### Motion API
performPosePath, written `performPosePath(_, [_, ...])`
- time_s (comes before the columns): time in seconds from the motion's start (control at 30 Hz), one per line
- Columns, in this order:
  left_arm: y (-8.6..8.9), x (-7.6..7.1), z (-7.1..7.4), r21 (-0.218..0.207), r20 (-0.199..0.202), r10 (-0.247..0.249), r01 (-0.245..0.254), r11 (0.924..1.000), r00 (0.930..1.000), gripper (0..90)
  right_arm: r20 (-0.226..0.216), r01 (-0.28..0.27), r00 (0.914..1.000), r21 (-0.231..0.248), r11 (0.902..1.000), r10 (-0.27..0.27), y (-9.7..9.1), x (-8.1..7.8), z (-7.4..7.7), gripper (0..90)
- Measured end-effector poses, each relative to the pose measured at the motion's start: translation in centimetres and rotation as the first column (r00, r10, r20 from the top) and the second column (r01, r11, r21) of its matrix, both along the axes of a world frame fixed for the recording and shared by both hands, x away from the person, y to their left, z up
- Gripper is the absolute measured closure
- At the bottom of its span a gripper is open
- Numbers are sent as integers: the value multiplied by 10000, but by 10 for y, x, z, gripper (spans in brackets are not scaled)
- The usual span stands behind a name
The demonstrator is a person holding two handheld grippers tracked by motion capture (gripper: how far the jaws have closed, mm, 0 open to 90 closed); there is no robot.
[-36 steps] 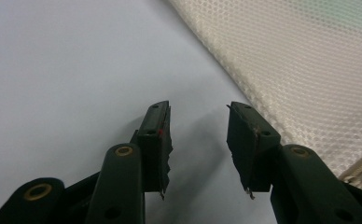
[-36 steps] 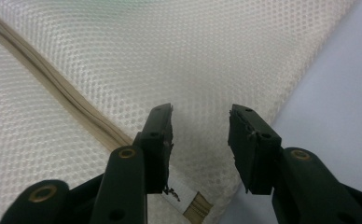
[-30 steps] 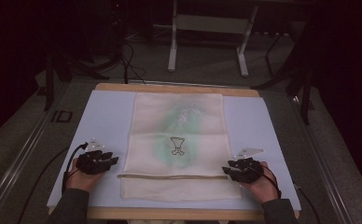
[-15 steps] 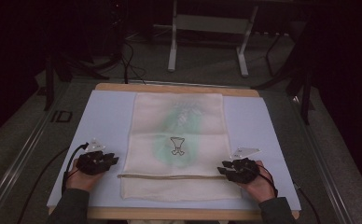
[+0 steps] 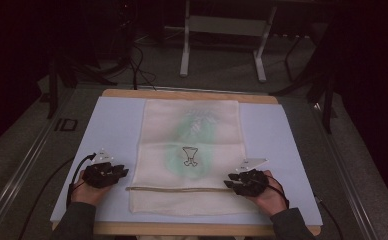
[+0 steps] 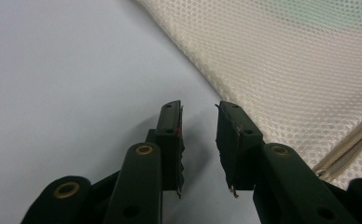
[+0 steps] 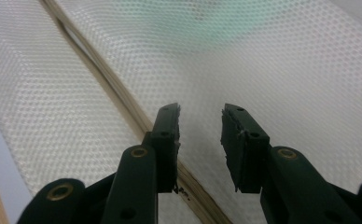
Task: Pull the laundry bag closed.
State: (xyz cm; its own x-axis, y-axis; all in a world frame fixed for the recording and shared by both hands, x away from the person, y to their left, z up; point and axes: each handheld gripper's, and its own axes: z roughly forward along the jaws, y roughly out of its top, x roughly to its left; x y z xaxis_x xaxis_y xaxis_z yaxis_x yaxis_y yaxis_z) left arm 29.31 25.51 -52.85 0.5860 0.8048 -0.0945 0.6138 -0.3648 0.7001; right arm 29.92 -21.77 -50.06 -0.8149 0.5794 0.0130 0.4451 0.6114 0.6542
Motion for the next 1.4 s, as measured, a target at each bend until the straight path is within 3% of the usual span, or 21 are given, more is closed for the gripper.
performPosePath(0.43, [-1, -1, 1, -91, -17, -164, 163, 9998, 9999, 733, 53, -654, 9979, 91, 9978, 653, 23, -1, 4, 686])
performPosePath(0.87, [-2, -1, 1, -168, -165, -526, 523, 9985, 9985, 896, 12, -1302, 9915, 146, 9914, 1302, 48, -2, 7, 693])
performPosePath(1.4, [-4, -1, 2, -104, -163, -580, 579, 9983, 9982, 897, 34, -1945, 9809, 234, 9806, 1945, 76, -4, 11, 703])
